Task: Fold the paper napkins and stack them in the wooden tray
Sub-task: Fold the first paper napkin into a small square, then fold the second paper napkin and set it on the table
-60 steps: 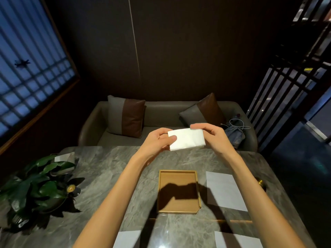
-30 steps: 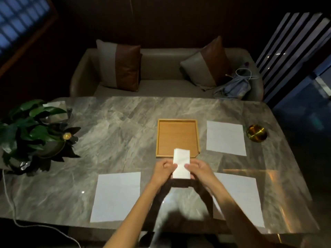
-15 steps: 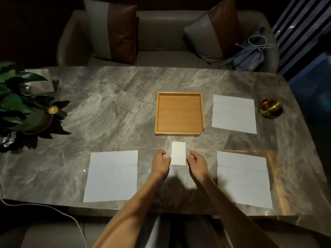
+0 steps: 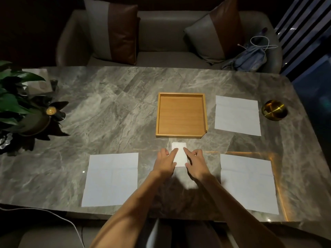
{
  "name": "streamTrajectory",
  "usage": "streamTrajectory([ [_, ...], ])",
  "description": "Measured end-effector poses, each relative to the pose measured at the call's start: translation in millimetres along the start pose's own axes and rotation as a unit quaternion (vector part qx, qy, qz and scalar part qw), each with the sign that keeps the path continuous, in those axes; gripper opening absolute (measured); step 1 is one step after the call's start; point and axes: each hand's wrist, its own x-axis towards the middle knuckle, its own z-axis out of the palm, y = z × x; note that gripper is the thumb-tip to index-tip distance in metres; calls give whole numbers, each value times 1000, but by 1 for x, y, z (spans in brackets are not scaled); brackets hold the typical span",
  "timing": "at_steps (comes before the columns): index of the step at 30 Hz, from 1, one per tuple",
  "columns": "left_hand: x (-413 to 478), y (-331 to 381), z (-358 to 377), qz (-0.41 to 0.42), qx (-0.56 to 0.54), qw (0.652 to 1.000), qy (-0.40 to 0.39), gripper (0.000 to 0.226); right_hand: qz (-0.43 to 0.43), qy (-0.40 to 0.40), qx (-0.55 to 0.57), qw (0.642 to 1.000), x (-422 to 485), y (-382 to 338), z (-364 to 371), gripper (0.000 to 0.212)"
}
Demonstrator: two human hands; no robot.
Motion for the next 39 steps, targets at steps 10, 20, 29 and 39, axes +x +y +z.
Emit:
streamTrajectory([
  [10,6,-2,3,-26,-8,998,48,65,29,13,-29,999,5,-7,1,69],
  [20,-105,-147,-57,-325,-74,884,328,30,90,28,109,990,-22,-100,84,21],
  [29,-124,-213,-65,-456,-217,840,200,26,119,-4,-50,992,-28,-163,149,26],
  [39,-124,-145,-204,-18,-245,946,211,17,12,-121,203,972,-27,-177,39,19],
])
